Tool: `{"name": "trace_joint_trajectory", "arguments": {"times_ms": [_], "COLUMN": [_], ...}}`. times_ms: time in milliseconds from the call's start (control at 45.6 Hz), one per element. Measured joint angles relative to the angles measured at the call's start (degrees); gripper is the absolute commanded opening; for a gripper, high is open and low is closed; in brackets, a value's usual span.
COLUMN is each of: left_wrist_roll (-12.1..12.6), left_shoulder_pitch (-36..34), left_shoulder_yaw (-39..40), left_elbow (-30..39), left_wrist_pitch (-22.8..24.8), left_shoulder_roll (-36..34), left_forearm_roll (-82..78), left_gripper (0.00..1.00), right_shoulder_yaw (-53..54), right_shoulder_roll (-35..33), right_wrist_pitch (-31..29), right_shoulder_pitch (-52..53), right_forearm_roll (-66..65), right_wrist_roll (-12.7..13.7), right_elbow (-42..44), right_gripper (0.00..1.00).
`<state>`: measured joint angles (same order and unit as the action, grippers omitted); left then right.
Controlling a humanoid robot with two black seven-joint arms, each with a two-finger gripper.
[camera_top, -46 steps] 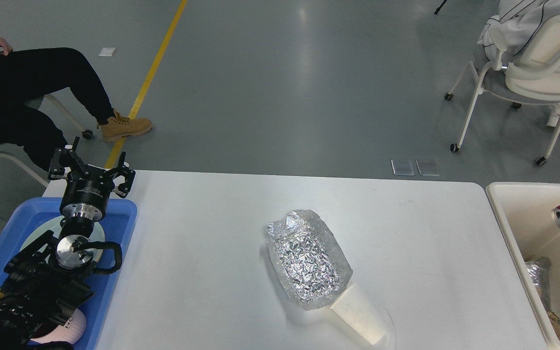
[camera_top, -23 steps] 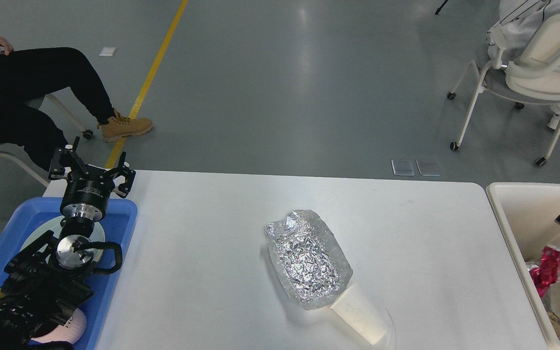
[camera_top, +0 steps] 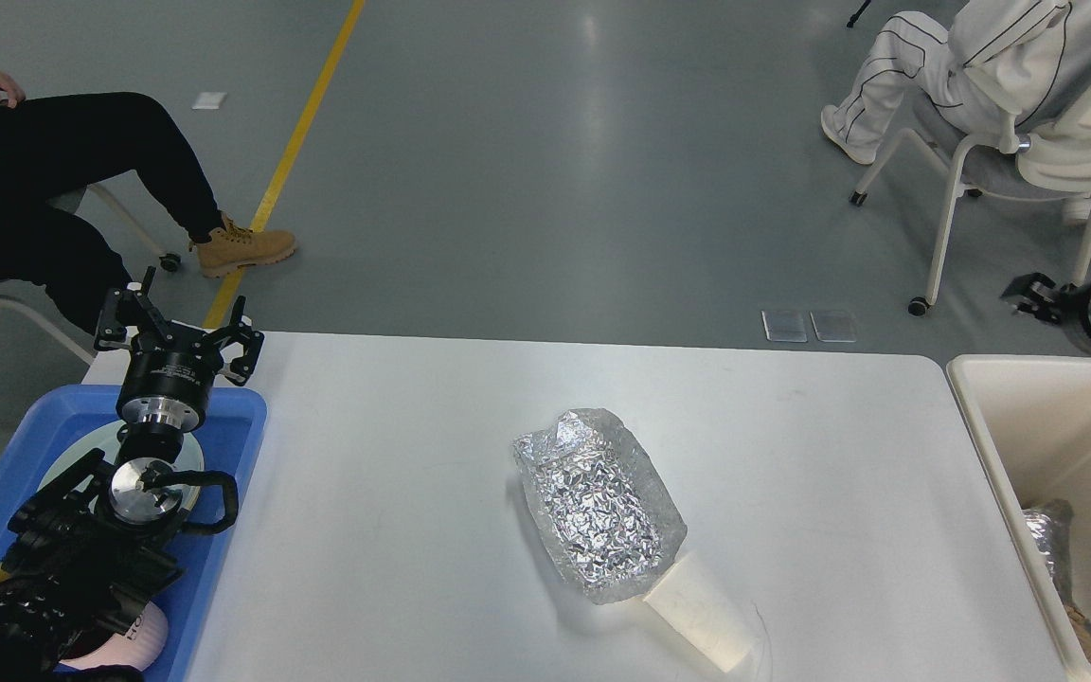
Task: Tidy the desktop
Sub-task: 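Move the right gripper back over the foil bundle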
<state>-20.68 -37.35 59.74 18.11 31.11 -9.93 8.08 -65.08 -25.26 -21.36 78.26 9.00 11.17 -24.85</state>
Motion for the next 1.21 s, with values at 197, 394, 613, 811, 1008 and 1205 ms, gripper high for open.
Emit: {"name": "trace_joint_trajectory", "arguments": {"times_ms": [197,394,613,811,1008,1205], "left_wrist_roll": [0.0,0.0,0.0,0.0,0.0,0.0], "left_shoulder_pitch": [0.0,0.0,0.0,0.0,0.0,0.0], "left_shoulder_yaw": [0.0,0.0,0.0,0.0,0.0,0.0], "left_elbow": [0.0,0.0,0.0,0.0,0.0,0.0], "left_wrist_pitch": [0.0,0.0,0.0,0.0,0.0,0.0], "left_shoulder_roll": [0.0,0.0,0.0,0.0,0.0,0.0], "left_forearm_roll": [0.0,0.0,0.0,0.0,0.0,0.0], "left_gripper": [0.97,0.97,0.97,0.97,0.97,0.97], "right_shoulder_yaw": [-4.8,-4.9,-4.4,-3.9,-2.7,-1.4], "right_shoulder_roll": [6.1,12.3,18.9,20.2,20.3,22.0], "right_wrist_pitch": [-3.8,-12.1,-22.7,-23.7,-23.3,-15.2], "right_shoulder_pitch": [16.4,28.9,37.1,46.7,52.0,46.6], "right_forearm_roll": [-0.1,0.0,0.5,0.5,0.5,0.3], "right_wrist_roll": [0.0,-0.2,-0.4,-0.5,-0.5,-0.4], "right_elbow": [-17.1,-28.6,-34.8,-42.8,-45.7,-45.3], "right_gripper": [1.00,1.00,1.00,1.00,1.00,1.00]}}
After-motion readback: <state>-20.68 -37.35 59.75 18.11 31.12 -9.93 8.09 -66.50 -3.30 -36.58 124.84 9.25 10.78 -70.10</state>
